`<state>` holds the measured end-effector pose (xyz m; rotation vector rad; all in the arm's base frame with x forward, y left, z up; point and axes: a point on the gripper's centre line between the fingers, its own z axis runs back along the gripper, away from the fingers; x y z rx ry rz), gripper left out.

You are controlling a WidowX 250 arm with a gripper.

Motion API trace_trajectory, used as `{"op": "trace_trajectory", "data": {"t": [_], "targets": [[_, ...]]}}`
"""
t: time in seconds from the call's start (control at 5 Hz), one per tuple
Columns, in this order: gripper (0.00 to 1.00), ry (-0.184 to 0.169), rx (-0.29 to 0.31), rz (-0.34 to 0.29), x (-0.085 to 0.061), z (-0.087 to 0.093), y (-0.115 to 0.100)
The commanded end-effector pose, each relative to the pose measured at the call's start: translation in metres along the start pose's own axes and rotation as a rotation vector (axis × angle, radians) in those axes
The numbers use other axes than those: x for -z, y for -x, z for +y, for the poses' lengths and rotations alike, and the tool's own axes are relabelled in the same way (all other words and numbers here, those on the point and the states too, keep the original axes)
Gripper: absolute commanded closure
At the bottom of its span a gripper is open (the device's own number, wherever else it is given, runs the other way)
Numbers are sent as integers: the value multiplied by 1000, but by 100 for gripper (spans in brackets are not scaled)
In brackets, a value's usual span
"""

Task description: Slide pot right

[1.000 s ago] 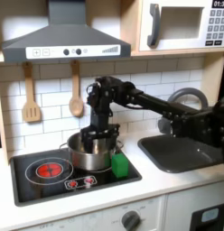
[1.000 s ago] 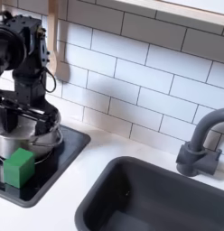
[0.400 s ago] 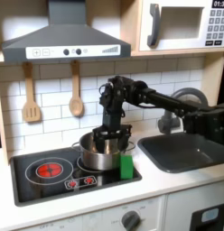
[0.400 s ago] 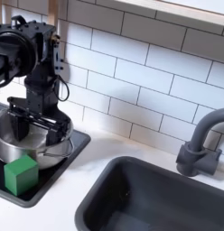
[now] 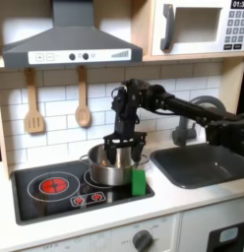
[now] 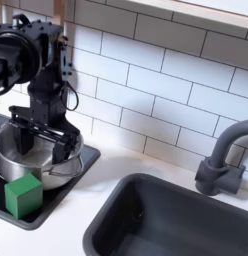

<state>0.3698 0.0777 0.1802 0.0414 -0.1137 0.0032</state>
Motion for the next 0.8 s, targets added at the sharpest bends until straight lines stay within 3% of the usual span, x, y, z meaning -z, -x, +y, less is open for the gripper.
{"op": "trace_trajectory", "data": {"t": [0.0,0.2,0.6], "targets": [[0,11,13,-77,-32,-3,8],[0,-23,35,-125,-45,-5,21],[0,-19,29,-142,-52,-5,22]]}}
